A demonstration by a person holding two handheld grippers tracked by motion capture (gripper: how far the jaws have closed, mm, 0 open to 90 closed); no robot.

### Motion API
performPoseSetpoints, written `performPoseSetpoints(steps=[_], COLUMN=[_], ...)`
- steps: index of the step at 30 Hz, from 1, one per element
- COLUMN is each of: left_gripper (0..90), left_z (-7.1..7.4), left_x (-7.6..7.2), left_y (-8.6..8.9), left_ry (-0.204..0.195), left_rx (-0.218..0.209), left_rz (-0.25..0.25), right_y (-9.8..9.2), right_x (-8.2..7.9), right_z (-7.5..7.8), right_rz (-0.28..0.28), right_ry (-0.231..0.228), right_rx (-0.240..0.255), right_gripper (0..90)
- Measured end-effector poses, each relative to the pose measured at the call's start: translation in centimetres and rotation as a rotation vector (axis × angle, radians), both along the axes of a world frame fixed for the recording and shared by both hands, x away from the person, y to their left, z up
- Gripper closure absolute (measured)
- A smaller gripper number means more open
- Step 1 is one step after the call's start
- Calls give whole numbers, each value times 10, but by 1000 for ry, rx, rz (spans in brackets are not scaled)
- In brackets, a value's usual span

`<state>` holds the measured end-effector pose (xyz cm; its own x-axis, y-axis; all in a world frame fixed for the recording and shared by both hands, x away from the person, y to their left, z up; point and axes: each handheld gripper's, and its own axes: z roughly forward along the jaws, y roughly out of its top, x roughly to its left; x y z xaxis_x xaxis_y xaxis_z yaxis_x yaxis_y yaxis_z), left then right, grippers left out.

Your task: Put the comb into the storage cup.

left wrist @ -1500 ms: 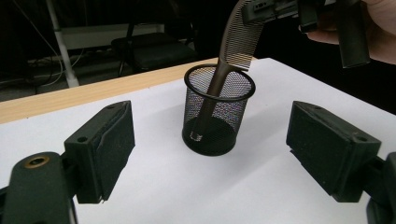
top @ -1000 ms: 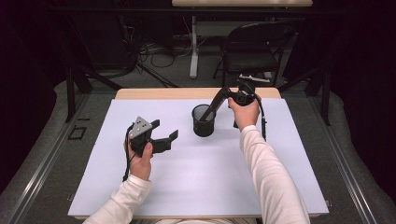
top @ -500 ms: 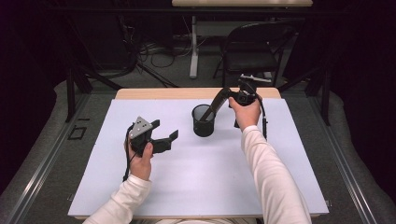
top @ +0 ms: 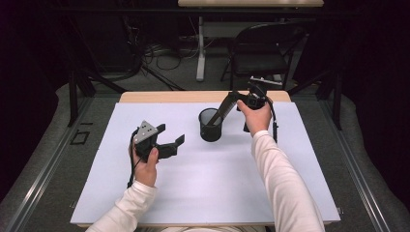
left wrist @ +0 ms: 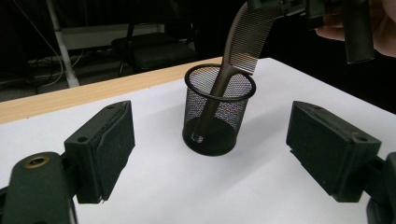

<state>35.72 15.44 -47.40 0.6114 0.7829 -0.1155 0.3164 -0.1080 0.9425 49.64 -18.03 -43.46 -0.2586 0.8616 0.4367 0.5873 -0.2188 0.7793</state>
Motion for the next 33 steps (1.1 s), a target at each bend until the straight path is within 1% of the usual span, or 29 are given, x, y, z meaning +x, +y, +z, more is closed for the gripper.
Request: performPoseSetpoints(steps=[6, 9, 11, 24, 28, 31, 33], left_gripper=[159, 159, 159, 160, 159, 160, 160], left_z=[0, 0, 0, 0, 0, 0, 0], left_x=[0, 1, 1, 1, 1, 1, 1], left_y=[0, 0, 0, 1, 1, 0, 1], left_ry=[0, 2, 3, 5, 6, 6, 6], left_rx=[0, 0, 1, -1, 0, -3, -2], left_rz=[-1, -1, -1, 1, 0, 1, 1], right_y=[-4, -6, -8, -19, -22, -24, -25], right_x=[0, -1, -2, -6, -8, -9, -10], right_z=[1, 2, 2, 9, 12, 14, 15], right_rz=[-5, -1, -2, 28, 37, 45, 46], right_ry=[-10, -13, -18, -37, -58, -59, -58], right_rx=[-24, -19, -26, -33, -26, -7, -9], right_gripper=[482, 453, 438, 398, 394, 394, 397])
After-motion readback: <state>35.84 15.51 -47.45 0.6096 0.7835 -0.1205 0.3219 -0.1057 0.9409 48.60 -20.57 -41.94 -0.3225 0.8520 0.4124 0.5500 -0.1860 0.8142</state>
